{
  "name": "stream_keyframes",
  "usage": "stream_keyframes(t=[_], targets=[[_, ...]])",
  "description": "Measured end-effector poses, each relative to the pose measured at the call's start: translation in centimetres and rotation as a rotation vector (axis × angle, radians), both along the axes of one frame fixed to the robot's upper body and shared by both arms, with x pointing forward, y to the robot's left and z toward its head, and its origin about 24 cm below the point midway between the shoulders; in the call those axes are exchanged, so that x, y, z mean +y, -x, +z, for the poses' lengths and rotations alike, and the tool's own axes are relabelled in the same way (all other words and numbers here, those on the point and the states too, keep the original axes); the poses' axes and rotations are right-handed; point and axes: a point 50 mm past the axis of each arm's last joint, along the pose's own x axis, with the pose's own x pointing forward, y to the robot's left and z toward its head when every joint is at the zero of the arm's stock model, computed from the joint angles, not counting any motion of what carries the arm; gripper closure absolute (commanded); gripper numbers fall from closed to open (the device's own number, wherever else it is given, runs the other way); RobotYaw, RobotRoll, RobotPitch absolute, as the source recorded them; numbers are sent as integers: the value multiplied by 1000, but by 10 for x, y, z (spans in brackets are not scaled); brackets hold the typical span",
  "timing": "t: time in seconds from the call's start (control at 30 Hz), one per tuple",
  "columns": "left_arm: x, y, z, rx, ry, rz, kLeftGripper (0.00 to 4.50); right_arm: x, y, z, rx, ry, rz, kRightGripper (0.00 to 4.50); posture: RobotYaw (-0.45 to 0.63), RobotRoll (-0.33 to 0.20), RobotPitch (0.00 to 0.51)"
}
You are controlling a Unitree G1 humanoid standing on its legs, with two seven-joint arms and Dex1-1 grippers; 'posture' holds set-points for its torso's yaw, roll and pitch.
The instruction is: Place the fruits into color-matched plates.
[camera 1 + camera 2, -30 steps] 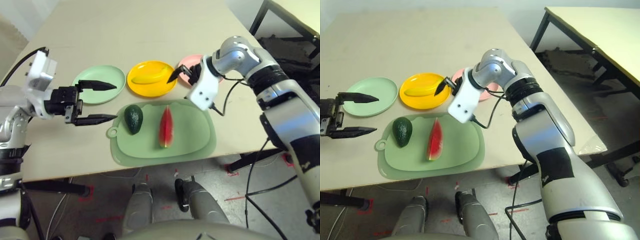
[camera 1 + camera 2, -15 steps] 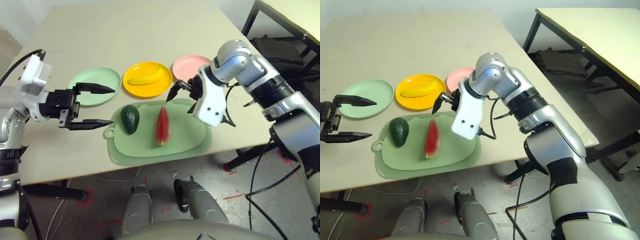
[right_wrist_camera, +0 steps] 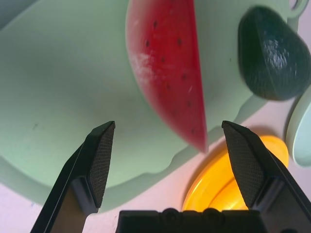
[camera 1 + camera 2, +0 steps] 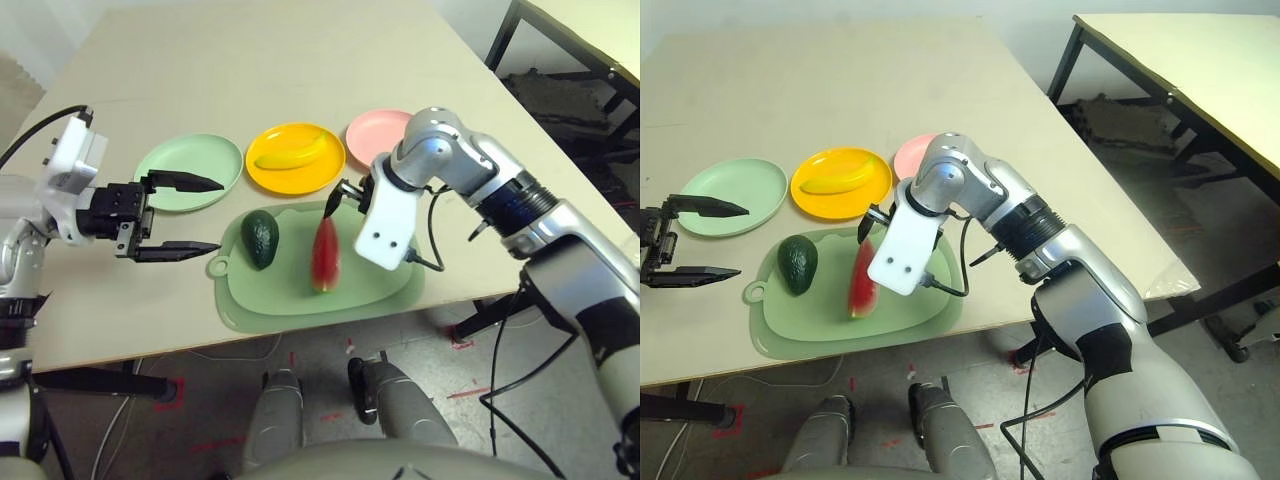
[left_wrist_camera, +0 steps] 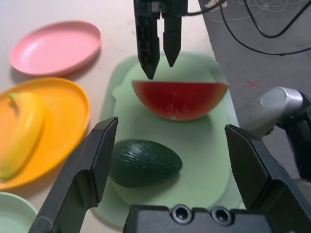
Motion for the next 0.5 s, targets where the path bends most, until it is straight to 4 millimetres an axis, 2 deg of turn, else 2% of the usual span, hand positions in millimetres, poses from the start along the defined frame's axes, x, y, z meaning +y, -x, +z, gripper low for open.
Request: stream_keyframes(t=[0.3, 0.5], targets=[[-3, 0, -3, 11, -8, -14, 0, 6, 5, -5, 14, 29, 23, 60, 56, 0, 169], [-10, 0, -4, 6, -5, -47, 0, 7, 12, -28, 64, 80, 39, 60, 73, 0, 169]])
